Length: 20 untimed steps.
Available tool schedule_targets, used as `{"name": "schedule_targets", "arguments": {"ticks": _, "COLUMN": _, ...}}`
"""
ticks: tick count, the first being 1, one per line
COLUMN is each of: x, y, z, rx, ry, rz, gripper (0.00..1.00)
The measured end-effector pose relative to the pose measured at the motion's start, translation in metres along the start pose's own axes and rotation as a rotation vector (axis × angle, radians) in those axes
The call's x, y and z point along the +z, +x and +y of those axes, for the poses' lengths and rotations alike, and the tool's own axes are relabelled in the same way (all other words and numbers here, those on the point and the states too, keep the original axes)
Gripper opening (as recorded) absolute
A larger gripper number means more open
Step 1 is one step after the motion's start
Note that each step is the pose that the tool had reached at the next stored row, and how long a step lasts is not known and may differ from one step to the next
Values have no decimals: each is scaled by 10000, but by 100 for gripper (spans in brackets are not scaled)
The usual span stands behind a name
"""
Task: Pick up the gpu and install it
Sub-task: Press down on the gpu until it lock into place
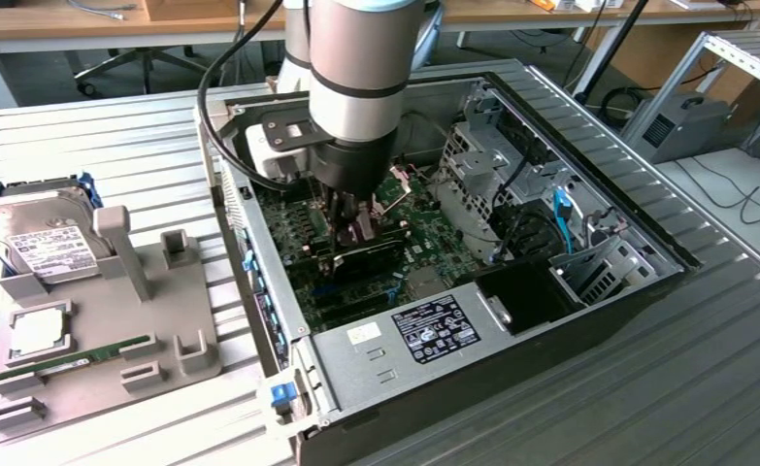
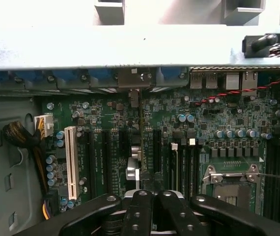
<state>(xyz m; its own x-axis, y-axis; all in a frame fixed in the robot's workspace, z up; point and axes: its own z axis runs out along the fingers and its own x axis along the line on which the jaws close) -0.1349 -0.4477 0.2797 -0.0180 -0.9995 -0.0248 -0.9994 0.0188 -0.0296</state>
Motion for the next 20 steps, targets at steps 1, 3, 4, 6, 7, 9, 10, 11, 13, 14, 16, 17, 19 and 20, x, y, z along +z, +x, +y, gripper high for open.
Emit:
{"name": "schedule_targets", "arguments": {"ticks": 1, "x": -2, "y": 4, "z": 0, "rx": 1, "ry": -3, "rz": 4, "gripper": 11}}
{"name": "schedule_targets", "arguments": {"ticks": 3, "x": -2, "y": 16, "z": -2, "rx": 2, "ry": -5, "rz": 3, "gripper": 11}}
{"name": "schedule_targets", "arguments": {"ticks": 4, "x": -2, "y": 19, "z": -2, "rx": 1, "ry": -5, "rz": 2, "gripper": 11}}
{"name": "schedule_targets", "arguments": {"ticks": 6, "x": -1, "y": 23, "z": -2, "rx": 2, "ry": -5, "rz": 2, "gripper": 11}}
{"name": "schedule_targets", "arguments": {"ticks": 7, "x": 1, "y": 23, "z": -2, "rx": 2, "ry": -4, "rz": 1, "gripper": 11}}
{"name": "schedule_targets", "arguments": {"ticks": 9, "x": 7, "y": 25, "z": -2, "rx": 1, "ry": -5, "rz": 4, "gripper": 11}}
{"name": "schedule_targets", "arguments": {"ticks": 10, "x": 9, "y": 25, "z": -2, "rx": 1, "ry": -6, "rz": 4, "gripper": 11}}
{"name": "schedule_targets", "arguments": {"ticks": 11, "x": 12, "y": 25, "z": -2, "rx": 1, "ry": -5, "rz": 3, "gripper": 11}}
{"name": "schedule_targets", "arguments": {"ticks": 13, "x": 19, "y": 25, "z": -2, "rx": 1, "ry": -4, "rz": 1, "gripper": 11}}
{"name": "schedule_targets", "arguments": {"ticks": 14, "x": 25, "y": 25, "z": -1, "rx": 1, "ry": -4, "rz": 1, "gripper": 11}}
{"name": "schedule_targets", "arguments": {"ticks": 16, "x": 26, "y": 25, "z": -1, "rx": 1, "ry": -6, "rz": 4, "gripper": 11}}
{"name": "schedule_targets", "arguments": {"ticks": 17, "x": 26, "y": 25, "z": -1, "rx": 1, "ry": -5, "rz": 3, "gripper": 11}}
{"name": "schedule_targets", "arguments": {"ticks": 19, "x": 31, "y": 25, "z": -1, "rx": 1, "ry": -4, "rz": 2, "gripper": 11}}
{"name": "schedule_targets", "arguments": {"ticks": 20, "x": 35, "y": 25, "z": -1, "rx": 1, "ry": -4, "rz": 1, "gripper": 11}}
